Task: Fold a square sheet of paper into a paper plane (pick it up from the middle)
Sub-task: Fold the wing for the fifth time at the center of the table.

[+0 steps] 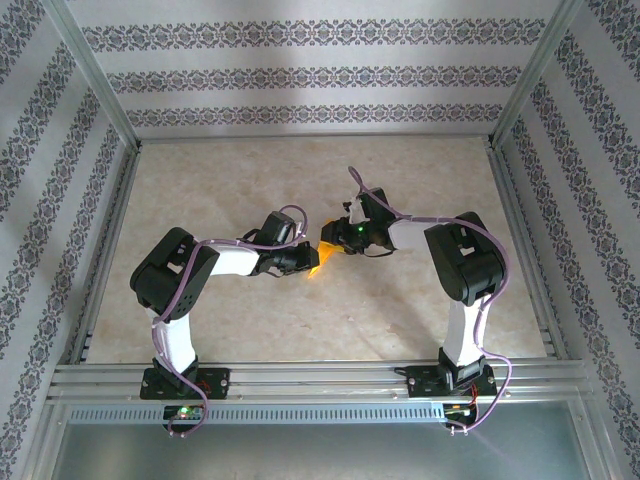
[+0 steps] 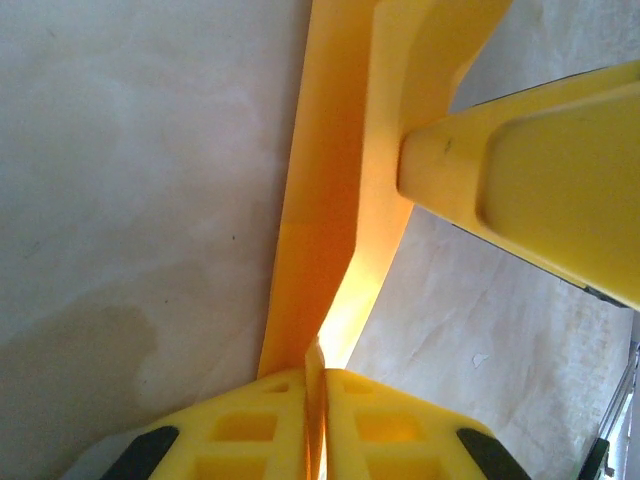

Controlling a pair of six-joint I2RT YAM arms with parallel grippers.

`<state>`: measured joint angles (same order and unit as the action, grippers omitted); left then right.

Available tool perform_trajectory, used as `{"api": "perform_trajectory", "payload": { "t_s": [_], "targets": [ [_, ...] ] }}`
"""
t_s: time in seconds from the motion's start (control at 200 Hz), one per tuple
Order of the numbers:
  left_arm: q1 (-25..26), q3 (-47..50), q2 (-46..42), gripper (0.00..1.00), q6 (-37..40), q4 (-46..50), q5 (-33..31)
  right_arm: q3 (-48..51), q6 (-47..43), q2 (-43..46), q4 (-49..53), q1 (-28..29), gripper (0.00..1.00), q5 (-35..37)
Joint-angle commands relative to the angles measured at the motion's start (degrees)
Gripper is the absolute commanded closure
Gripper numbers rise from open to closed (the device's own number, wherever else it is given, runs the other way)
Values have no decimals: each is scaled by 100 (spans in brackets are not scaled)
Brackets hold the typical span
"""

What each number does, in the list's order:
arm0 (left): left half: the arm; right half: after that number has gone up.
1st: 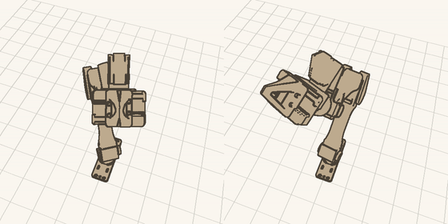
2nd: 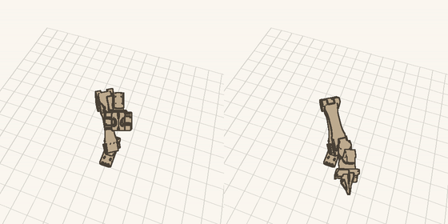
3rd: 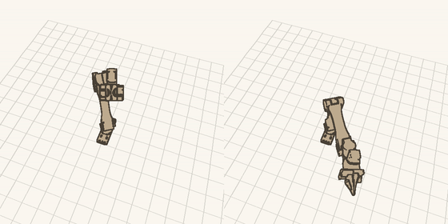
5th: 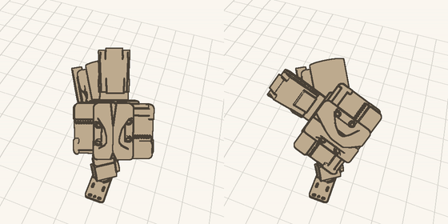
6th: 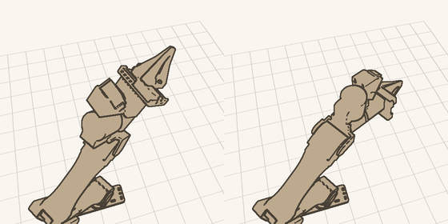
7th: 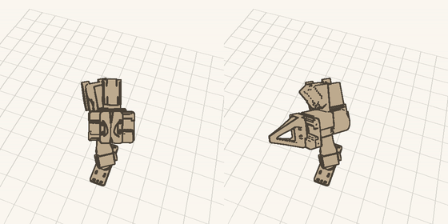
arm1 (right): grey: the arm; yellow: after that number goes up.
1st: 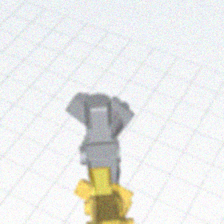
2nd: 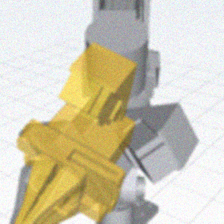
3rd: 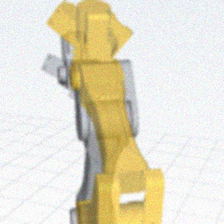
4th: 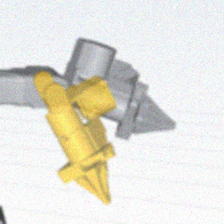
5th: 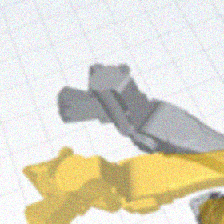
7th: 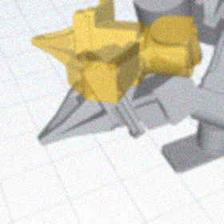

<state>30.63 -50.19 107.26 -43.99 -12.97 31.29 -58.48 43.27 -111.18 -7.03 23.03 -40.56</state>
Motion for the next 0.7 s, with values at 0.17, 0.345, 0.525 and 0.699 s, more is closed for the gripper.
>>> {"api": "perform_trajectory", "payload": {
  "t_s": [0.17,0.345,0.525,0.699],
  "targets": [
    [-31,168,275,87,15,278,-53,3,-85,-211,210,9,56,345],
    [-26,168,226,86,39,308,-44,-8,-114,-264,339,-9,56,456],
    [-24,60,-200,78,116,571,-87,-93,-221,-360,650,-9,57,592],
    [-30,-14,-483,76,171,752,-64,-153,-274,-439,880,-9,58,714]
  ]
}}
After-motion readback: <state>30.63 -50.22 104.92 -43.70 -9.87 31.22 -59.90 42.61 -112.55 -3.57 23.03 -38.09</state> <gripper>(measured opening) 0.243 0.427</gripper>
